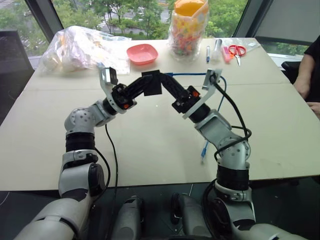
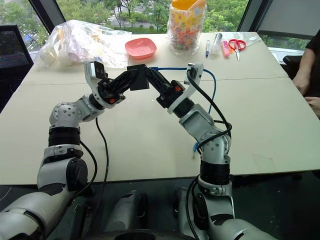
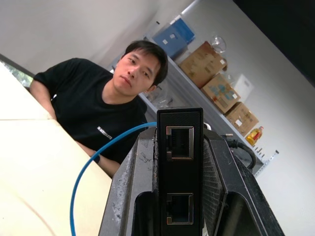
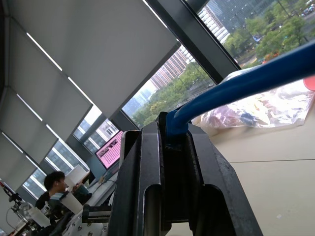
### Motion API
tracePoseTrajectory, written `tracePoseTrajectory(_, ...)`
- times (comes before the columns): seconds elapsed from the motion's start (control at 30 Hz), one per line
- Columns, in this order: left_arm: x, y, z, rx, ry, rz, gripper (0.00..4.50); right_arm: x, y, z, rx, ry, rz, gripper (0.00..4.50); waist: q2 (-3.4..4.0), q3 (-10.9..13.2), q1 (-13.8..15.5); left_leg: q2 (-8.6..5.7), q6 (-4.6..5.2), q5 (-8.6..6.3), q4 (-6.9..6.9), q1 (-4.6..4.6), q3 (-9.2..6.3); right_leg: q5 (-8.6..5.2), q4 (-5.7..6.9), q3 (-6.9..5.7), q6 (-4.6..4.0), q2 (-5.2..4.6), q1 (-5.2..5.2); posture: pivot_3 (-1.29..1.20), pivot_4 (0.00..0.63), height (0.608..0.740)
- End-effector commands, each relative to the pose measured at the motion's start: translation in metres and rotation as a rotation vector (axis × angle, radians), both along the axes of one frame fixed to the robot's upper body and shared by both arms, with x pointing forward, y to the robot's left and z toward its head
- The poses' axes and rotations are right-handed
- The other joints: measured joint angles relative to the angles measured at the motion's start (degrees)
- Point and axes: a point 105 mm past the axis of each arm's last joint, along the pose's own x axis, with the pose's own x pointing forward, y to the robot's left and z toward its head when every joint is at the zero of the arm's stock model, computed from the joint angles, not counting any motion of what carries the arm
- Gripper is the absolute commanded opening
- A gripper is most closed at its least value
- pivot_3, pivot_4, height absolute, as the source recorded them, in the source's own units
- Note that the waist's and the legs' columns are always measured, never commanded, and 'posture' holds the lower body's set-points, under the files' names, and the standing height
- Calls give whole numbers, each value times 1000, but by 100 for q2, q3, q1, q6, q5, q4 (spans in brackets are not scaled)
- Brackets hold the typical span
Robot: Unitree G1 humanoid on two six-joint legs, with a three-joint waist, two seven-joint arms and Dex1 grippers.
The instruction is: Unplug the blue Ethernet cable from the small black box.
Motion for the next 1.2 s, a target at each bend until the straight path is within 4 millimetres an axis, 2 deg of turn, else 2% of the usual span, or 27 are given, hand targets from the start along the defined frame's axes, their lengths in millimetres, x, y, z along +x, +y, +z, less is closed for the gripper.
tracePoseTrajectory(0.03,1,10,10,-13,-48,47,498,3,-12,7,80,8,-29,12,0,0,2,1,0,0,0,0,0,0,0,0,0,0,0,0,150,740)
tracePoseTrajectory(0.2,6,36,14,-9,-56,149,498,26,-59,-5,55,53,-229,12,0,0,0,1,0,0,0,-1,0,0,-2,-1,-1,-1,0,0,150,740)
tracePoseTrajectory(0.33,9,47,15,26,-69,211,498,34,-71,-11,-78,36,-285,12,1,0,-1,1,0,0,-7,-3,1,-1,-4,0,-1,-2,-4,0,150,740)
tracePoseTrajectory(0.4,14,45,12,100,-87,266,498,43,-75,-16,-146,43,-318,12,1,0,-1,-1,0,0,-9,-3,2,-2,-5,0,0,-1,-5,0,150,740)
tracePoseTrajectory(0.47,22,35,5,225,-137,342,498,62,-88,-25,-232,84,-404,12,1,0,1,-4,0,0,-8,-2,3,-2,-5,0,0,-2,-4,0,150,740)
tracePoseTrajectory(0.6,38,14,-6,395,-263,510,498,106,-130,-60,-410,240,-591,12,0,1,24,-9,0,0,-6,-2,6,-6,-7,1,-12,-6,-1,0,150,740)
tracePoseTrajectory(0.73,45,-4,-18,466,-338,573,498,122,-146,-73,-464,278,-638,1666,0,1,14,-15,7,-4,-8,-9,12,3,-14,2,-5,-6,-2,0,150,740)
tracePoseTrajectory(0.8,50,-14,-28,502,-355,600,498,125,-152,-81,-519,294,-647,2776,0,1,-3,-16,16,-9,-14,-9,22,3,-13,4,-6,-6,-5,0,150,740)
tracePoseTrajectory(0.87,56,-24,-38,546,-378,635,498,123,-149,-86,-573,284,-607,3721,0,1,-5,-17,17,-9,-18,-8,34,3,-12,4,-5,-5,-7,0,150,740)
tracePoseTrajectory(0.9,59,-27,-40,552,-382,653,498,120,-146,-88,-595,280,-578,4369,0,1,-13,-16,17,-10,-18,-9,35,3,-12,4,-5,-4,-9,0,150,740)
tracePoseTrajectory(0.93,61,-32,-42,559,-392,671,498,116,-140,-89,-628,262,-539,4486,0,1,-11,-15,17,-10,-18,-8,37,3,-11,5,-5,-4,-10,0,150,740)
tracePoseTrajectory(1.07,72,-57,-60,635,-444,758,498,77,-104,-91,-703,156,-395,4486,-1,0,43,-11,17,-10,-16,-9,23,-11,-10,1,17,-5,-7,0,150,740)
tracePoseTrajectory(1.2,73,-69,-76,687,-467,800,498,56,-97,-89,-678,143,-412,4486,-1,1,25,-8,17,-11,-13,-10,13,-11,-12,-1,21,-19,-6,0,150,740)
